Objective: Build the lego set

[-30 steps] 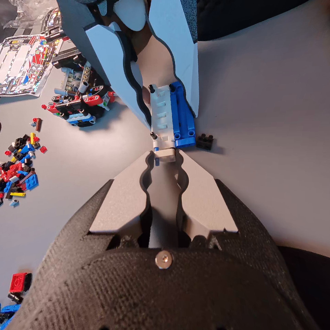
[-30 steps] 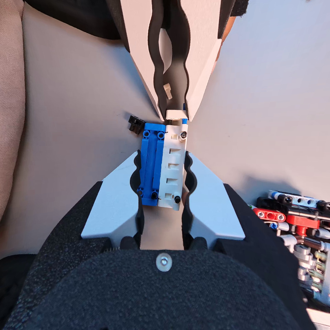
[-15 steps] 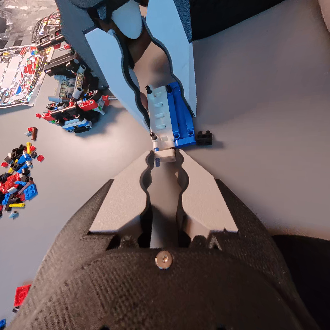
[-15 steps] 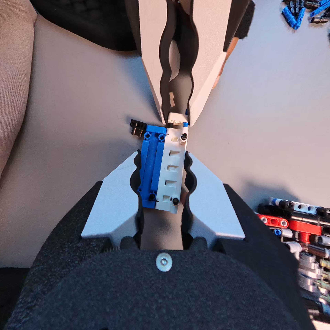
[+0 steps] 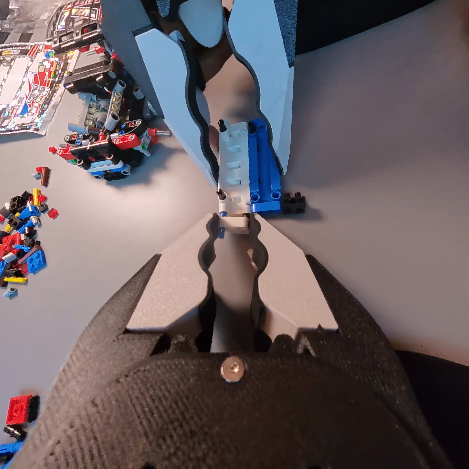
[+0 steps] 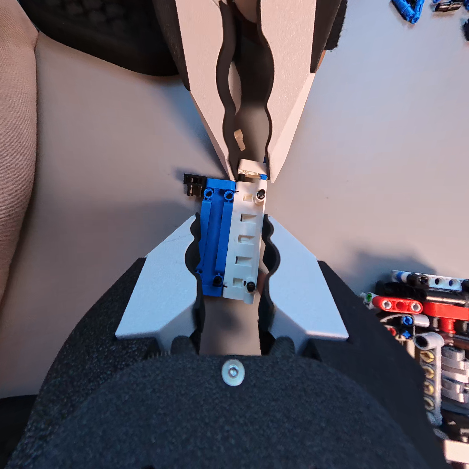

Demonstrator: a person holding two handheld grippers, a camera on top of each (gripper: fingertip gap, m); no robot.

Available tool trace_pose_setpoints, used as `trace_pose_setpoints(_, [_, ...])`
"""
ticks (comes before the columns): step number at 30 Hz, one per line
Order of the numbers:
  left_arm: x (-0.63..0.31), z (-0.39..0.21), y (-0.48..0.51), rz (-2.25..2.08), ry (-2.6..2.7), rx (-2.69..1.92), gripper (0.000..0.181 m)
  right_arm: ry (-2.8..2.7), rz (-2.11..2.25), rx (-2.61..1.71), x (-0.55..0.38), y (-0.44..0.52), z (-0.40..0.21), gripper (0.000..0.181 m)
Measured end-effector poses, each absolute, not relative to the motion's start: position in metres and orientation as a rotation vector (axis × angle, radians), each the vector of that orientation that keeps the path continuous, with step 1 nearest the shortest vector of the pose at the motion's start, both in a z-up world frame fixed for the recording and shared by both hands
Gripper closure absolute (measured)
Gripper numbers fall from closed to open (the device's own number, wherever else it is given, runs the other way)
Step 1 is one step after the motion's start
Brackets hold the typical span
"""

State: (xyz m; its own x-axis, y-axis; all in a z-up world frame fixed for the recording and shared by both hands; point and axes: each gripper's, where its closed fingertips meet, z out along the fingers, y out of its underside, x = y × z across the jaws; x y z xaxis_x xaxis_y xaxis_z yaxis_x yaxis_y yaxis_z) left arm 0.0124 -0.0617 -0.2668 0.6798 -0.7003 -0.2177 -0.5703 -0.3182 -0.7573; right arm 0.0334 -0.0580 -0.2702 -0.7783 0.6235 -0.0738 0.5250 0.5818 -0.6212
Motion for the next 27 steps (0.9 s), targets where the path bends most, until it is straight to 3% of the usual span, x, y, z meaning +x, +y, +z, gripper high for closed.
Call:
trace_pose_setpoints(5, [0.0123, -0.2671, -0.0639, -0.164, 1.045, -2.036, 0.158, -2.665, 0.956, -0.951, 0.0339, -0.0581, -0.2709, 0.135])
trace_pose_setpoints(12, [0.0157, -0.2677, -0.0715, -0.298, 1.105, -2.121, 0.143, -2.683, 0.944, -0.932, 0.0344, -0.0581, -0.2713, 0.134])
trace_pose_setpoints(19, [0.0098, -0.2698, -0.0682, -0.356, 1.051, -2.191, 0.159, -2.695, 0.949, -0.913, 0.0354, -0.0581, -0.2715, 0.134])
trace_pose_setpoints(27, [0.0092, -0.2694, -0.0681, -0.309, 1.009, -2.194, 0.158, -2.688, 0.952, -1.015, 0.0351, -0.0578, -0.2713, 0.135])
